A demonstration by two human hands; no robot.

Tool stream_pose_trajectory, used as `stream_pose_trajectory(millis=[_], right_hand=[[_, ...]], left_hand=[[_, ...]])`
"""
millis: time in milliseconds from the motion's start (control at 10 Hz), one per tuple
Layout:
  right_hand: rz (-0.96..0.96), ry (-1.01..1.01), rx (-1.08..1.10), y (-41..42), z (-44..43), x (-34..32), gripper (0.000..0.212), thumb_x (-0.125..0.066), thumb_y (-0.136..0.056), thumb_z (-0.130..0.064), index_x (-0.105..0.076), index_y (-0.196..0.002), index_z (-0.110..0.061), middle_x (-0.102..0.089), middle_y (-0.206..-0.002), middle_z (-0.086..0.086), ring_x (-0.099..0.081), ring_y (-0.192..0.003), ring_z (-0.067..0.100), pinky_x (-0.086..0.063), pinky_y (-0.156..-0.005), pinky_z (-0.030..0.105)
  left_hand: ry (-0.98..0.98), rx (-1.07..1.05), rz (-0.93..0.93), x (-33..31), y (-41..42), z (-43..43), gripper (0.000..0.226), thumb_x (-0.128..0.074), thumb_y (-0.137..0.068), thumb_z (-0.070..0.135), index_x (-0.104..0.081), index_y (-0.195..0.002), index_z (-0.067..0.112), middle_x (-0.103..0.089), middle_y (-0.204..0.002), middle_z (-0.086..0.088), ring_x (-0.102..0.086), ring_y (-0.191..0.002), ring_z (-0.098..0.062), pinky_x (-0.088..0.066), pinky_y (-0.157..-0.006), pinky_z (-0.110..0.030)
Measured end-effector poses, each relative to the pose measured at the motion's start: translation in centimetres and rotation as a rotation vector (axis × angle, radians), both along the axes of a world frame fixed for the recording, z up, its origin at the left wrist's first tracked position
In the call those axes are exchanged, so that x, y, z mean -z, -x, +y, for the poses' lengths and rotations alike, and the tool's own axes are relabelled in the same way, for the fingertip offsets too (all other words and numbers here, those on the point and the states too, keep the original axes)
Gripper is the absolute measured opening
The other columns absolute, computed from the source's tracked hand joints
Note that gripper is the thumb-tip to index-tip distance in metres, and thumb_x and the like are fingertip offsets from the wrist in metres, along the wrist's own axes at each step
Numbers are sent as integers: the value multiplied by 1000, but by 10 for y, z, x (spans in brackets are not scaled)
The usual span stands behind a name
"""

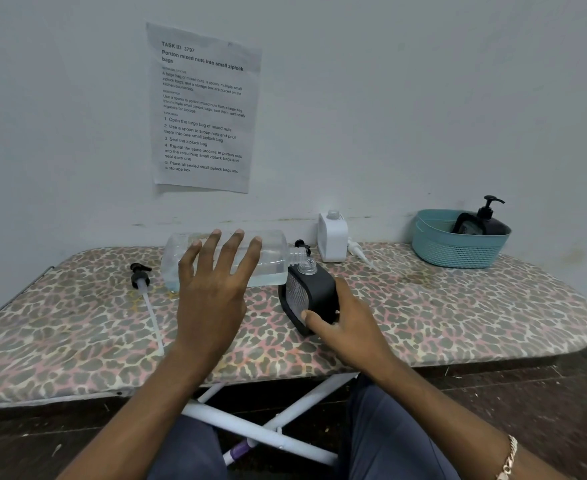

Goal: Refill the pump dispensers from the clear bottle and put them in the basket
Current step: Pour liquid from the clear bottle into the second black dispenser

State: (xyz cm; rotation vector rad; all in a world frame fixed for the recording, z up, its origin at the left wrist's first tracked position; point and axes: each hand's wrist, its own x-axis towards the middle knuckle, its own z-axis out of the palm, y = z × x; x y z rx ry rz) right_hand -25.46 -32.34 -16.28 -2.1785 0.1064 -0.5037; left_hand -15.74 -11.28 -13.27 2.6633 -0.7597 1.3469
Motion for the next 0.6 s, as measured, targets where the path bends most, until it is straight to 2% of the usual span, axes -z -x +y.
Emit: stream_pose_trajectory(millis=[200,600], right_hand=[[15,27,-9,0,-1,0,49,-73,-89,-36,-45,-129,-35,-65,-102,-20,-61,-90,-10,-48,-68,8],[4,31,-15,0,-1,-1,48,-73,-88,-36,-46,-128,-34,-67,-102,-15,-62,-90,-5,-50,-70,11]], left_hand=[[1,2,3,1,0,0,83,-66,-74,-14,-55,-150,17,-58,-149,-13,-48,-142,-42,-29,-115,-57],[10,7,6,0,0,0,84,-66,-73,-15,-56,-149,17,-59,-149,-14,-48,-142,-42,-29,-115,-57]])
